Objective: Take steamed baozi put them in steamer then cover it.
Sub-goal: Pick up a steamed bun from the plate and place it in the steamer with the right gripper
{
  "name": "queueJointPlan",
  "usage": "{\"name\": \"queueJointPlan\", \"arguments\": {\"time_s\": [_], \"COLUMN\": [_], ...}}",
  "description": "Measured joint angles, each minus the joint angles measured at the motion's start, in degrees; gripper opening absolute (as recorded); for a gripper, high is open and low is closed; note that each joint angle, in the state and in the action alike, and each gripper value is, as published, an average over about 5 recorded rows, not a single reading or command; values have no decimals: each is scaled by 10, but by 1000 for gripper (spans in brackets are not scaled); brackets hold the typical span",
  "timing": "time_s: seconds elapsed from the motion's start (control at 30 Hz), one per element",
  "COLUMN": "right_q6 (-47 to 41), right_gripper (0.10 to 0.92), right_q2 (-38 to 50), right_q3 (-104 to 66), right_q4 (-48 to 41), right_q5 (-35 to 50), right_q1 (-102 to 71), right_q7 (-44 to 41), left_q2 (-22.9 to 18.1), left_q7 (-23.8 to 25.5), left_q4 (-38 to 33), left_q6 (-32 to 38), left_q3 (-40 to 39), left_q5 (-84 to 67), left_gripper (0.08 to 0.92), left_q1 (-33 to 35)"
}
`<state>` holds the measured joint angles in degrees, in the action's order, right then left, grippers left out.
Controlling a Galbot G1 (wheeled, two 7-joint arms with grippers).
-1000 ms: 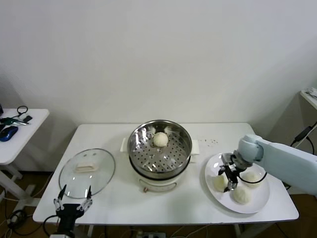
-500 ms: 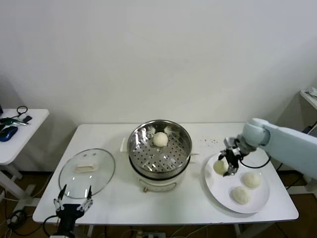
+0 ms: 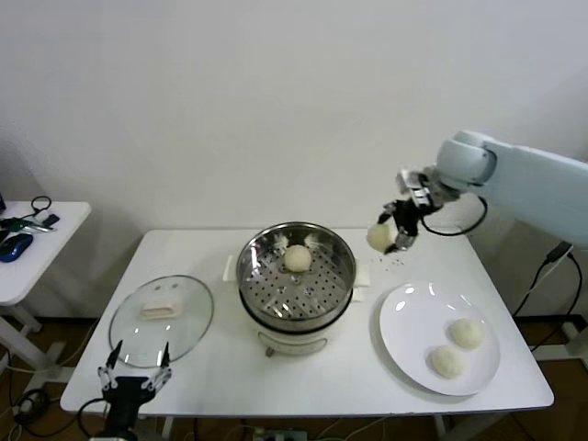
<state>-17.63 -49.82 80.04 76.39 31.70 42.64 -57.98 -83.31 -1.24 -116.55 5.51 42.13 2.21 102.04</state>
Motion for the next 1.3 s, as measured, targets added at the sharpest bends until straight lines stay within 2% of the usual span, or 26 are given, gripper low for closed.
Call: {"name": "queueJointPlan", "arguments": {"time_s": [0.7, 1.3], "right_q6": [-69, -91], "right_gripper": [715, 717], "right_q2": [-230, -280], "right_q3": [-4, 21], "right_q4": [-72, -89], "right_q5": [27, 33], "right_q1": [-76, -116], "right_q7": [60, 80], "left_q2": [1, 1], "left_q7": [1, 2], "left_q4": [9, 20], "left_q6": [-11, -17], "left_q3": [6, 8], "left_q5": [-1, 1], "left_gripper": [823, 823], "left_q1": [-15, -29]}}
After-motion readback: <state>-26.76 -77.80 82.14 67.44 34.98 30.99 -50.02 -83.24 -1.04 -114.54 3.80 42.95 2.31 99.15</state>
